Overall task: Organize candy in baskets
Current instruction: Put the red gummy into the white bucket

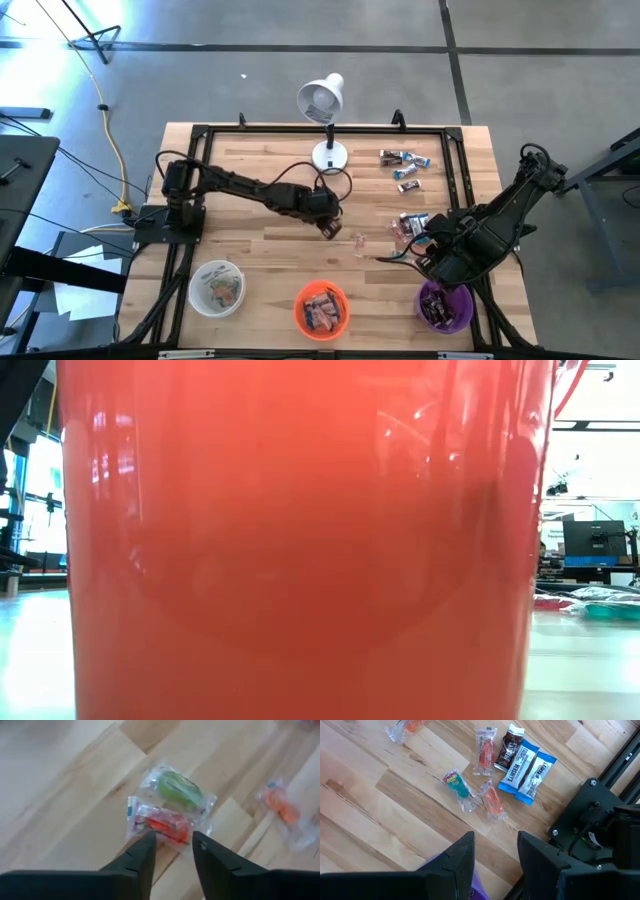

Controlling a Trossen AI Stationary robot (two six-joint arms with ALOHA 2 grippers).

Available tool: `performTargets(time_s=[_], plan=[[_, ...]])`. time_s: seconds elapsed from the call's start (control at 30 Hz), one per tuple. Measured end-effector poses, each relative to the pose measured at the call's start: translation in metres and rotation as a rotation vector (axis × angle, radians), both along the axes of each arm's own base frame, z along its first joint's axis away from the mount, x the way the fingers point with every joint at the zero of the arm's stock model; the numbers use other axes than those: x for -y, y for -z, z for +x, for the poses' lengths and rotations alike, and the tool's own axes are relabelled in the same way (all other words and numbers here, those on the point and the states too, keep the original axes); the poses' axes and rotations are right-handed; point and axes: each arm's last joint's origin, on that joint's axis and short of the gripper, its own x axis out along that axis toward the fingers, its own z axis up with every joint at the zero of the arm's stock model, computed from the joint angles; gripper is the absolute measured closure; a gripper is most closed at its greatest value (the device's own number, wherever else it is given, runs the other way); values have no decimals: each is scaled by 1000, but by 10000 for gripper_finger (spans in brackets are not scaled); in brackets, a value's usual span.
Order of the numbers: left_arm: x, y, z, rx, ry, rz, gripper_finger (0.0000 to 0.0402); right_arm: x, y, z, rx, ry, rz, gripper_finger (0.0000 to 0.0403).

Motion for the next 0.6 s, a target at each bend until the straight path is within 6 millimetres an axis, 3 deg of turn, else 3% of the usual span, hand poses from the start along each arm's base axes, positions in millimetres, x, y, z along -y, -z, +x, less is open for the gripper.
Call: performTargets(time_s=[0.23,0.4,0.6], plan=[[-10,0,-1,31,-189,-126,245,0,0,0,-5,-21,-3,259],[-16,0,-1,71,-425,-300,240,0,0,0,-12,-53,-7,259],[-17,0,-1,106,-565,-335,240,3,-4,-4,-13,-114,6,259]])
